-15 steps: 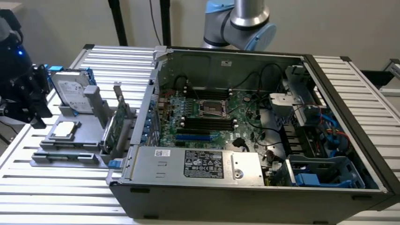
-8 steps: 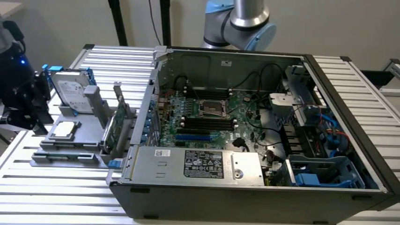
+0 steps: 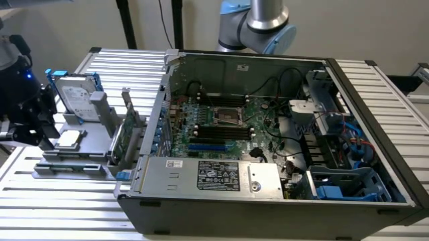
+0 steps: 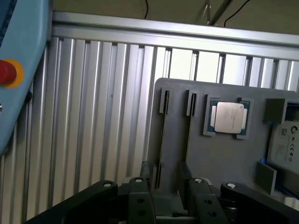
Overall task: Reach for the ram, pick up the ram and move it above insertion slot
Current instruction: 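Pick up the ram and move it above insertion slot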
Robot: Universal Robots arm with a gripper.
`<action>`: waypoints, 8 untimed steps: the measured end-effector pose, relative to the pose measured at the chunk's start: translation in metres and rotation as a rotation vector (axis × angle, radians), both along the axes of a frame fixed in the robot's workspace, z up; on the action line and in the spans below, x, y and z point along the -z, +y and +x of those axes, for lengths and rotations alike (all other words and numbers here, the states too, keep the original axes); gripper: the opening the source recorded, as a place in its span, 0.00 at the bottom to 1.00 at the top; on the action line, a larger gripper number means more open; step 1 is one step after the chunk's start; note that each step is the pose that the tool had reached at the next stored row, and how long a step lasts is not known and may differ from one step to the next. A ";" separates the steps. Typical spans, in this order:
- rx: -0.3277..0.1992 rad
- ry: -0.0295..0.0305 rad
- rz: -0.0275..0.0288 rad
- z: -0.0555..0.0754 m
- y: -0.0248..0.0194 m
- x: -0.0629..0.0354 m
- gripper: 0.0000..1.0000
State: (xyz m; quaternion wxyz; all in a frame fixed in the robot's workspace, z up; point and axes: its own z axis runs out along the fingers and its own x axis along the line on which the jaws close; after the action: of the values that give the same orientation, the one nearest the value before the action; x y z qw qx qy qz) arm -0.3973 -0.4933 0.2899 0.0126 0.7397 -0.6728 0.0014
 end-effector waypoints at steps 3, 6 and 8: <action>0.000 0.0001 0.0000 0.000 -0.0009 0.0054 0.36; -0.001 0.0001 0.0000 0.000 -0.0017 0.0107 0.36; -0.001 0.0000 0.0000 0.000 -0.0023 0.0146 0.36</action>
State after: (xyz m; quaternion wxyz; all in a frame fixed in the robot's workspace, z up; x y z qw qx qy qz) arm -0.3973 -0.4956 0.2753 0.0126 0.7401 -0.6724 0.0014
